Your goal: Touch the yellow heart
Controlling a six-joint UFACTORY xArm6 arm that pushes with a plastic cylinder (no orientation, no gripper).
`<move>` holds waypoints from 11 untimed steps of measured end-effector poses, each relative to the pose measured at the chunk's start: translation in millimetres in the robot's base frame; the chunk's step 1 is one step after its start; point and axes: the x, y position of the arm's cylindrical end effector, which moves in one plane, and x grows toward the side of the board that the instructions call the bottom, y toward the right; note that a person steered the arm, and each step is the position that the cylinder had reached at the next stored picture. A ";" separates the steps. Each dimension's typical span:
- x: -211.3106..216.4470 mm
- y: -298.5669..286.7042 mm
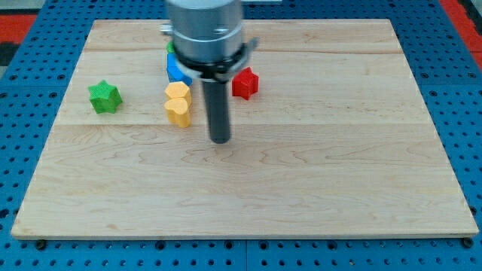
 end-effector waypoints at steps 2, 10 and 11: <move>-45.1 -7.7; 37.7 -109.7; -9.8 -119.6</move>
